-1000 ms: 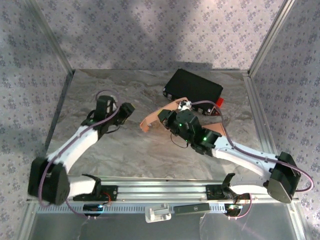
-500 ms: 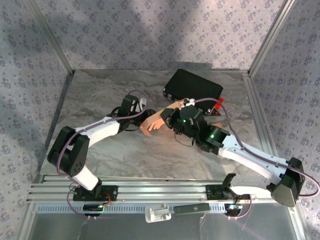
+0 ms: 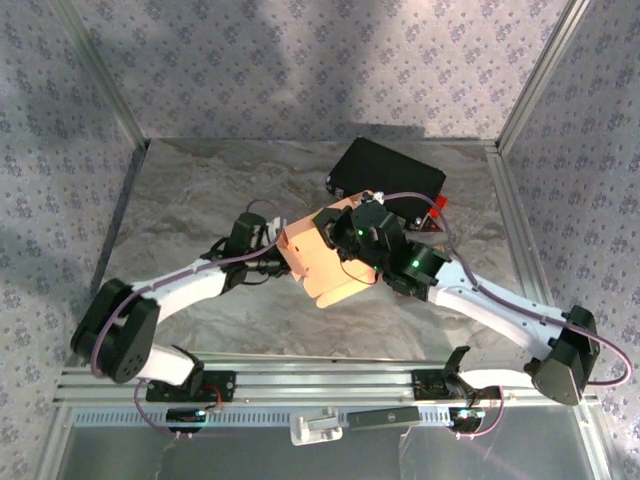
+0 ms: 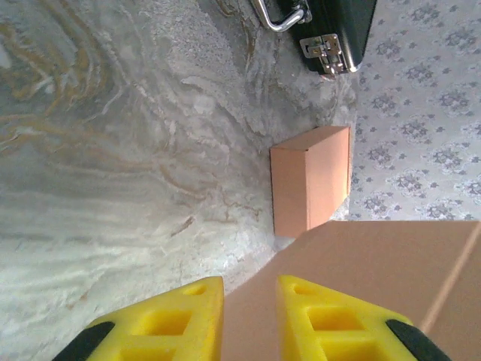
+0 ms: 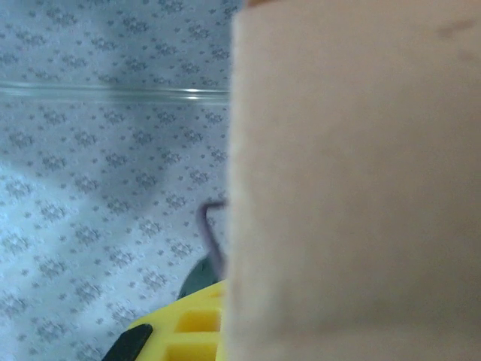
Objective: Fold the paper box
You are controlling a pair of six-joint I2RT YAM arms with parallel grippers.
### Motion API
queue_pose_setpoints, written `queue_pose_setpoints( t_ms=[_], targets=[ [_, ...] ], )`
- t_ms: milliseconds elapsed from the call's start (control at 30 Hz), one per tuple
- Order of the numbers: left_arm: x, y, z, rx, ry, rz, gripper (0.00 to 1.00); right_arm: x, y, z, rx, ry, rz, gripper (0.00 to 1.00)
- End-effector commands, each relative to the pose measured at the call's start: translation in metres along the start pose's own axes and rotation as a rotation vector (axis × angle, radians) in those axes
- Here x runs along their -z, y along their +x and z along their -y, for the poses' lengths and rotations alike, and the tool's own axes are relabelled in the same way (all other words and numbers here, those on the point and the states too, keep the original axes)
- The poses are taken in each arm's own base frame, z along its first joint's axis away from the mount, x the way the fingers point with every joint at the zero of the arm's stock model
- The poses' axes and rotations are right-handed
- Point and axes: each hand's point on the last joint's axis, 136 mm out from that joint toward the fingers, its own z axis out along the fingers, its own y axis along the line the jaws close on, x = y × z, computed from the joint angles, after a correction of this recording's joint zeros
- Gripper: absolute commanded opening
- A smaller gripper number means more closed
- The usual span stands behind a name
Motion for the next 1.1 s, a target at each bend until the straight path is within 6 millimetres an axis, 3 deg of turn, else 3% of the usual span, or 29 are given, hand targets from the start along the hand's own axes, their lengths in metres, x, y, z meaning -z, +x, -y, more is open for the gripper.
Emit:
queue_pose_setpoints(
  t_ms=[0, 100, 167, 300, 433, 567, 700, 767, 833, 900, 1067],
  targets=[
    [0.022, 0.003, -0.017, 0.029, -0.053, 0.033, 0.25, -0.022, -0.01, 0.019, -0.073, 0.008, 0.033, 0.0],
    [0.053, -0.002, -0.051, 0.074, -0.174, 0.1, 0.26, -0.04, -0.017, 0.036, -0.109, 0.014, 0.039, 0.0],
    [0.077, -0.006, -0.061, 0.072, -0.23, 0.16, 0.33, -0.049, -0.021, 0.049, -0.144, 0.027, 0.039, 0.0],
    [0.101, -0.004, -0.033, -0.031, -0.196, 0.223, 0.41, -0.058, -0.031, 0.067, -0.172, 0.045, 0.075, 0.0],
    [0.095, 0.002, -0.032, -0.047, -0.194, 0.202, 0.43, -0.068, -0.042, 0.083, -0.22, 0.055, 0.095, 0.0],
    [0.078, 0.0, -0.031, -0.053, -0.076, 0.205, 0.49, -0.071, -0.048, 0.094, -0.256, 0.072, 0.101, 0.0],
    [0.065, 0.0, -0.052, -0.02, -0.102, 0.193, 0.49, -0.066, -0.05, 0.096, -0.281, 0.069, 0.106, 0.0],
    [0.061, -0.008, -0.064, 0.039, -0.049, 0.238, 0.49, -0.058, -0.051, 0.093, -0.294, 0.056, 0.114, 0.0],
    [0.06, -0.019, -0.075, 0.099, -0.02, 0.272, 0.42, -0.049, -0.054, 0.088, -0.304, 0.044, 0.129, 0.0],
    [0.054, -0.032, -0.073, 0.126, 0.014, 0.276, 0.3, -0.037, -0.057, 0.081, -0.312, 0.035, 0.147, 0.0],
    [0.033, -0.058, -0.059, 0.128, 0.093, 0.273, 0.29, -0.019, -0.066, 0.07, -0.351, 0.023, 0.178, 0.0]
  ],
)
